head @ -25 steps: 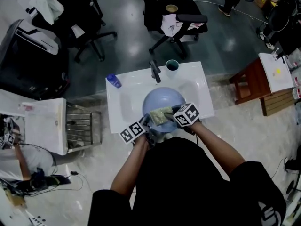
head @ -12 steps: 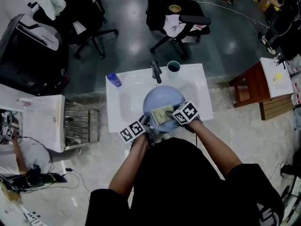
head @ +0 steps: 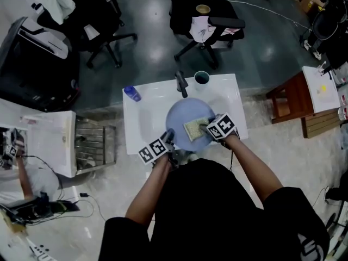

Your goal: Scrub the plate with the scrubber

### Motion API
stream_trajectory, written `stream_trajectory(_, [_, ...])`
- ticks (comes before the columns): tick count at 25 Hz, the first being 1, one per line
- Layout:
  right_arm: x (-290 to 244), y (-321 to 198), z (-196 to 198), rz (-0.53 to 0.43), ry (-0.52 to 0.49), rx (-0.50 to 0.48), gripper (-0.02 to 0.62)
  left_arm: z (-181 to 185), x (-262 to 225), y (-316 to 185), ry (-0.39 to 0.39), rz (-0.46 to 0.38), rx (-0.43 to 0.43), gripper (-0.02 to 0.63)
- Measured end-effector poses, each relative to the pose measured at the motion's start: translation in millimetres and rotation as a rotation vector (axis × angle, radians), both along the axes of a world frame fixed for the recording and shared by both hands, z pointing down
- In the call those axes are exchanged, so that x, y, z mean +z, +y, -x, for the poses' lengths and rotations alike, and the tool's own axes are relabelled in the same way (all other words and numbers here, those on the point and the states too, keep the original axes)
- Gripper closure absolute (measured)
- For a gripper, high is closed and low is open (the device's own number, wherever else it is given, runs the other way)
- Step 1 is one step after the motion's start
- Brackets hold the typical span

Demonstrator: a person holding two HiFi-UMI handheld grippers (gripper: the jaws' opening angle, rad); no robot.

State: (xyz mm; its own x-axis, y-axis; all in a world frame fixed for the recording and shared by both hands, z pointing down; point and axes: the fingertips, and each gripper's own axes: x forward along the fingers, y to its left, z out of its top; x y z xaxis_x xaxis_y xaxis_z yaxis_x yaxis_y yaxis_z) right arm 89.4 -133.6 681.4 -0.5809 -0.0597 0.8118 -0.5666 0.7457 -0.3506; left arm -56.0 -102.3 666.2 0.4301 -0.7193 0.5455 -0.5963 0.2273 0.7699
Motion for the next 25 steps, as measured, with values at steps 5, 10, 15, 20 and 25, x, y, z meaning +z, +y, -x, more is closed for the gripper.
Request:
stream_trajectory(5, [9.4,-15.5,-19.0,-0.05,0.098,-0.012,0.526,3.2,3.1,-5.3,-0.002,0.013,0.012,0.565])
stream_trajectory(10, [19.0,-17.5,-30.1,-0.041,0.129,0.035,0.526,1.1,13.8,-10.3,-0.006,0.044,0.043,0.563])
stream_trajectory(15, [-18.4,-11.2,-26.2,0.061,-0.201,0.289,0.528,5.2,44.4,-9.0,0.017,0.133,0.087,0.565])
stream_trajectory(20, [-39.7,8.6,-51.6,0.035,-0.269,0.512,0.528,6.2,86.2,-12.6,0.014,0.236,0.159,0.563])
stream_trajectory(25, [-41.2,42.1,-65.1,0.052,-0.281,0.753,0.528,19.1,130.7,-18.1,0.069,0.381,0.114,0.549])
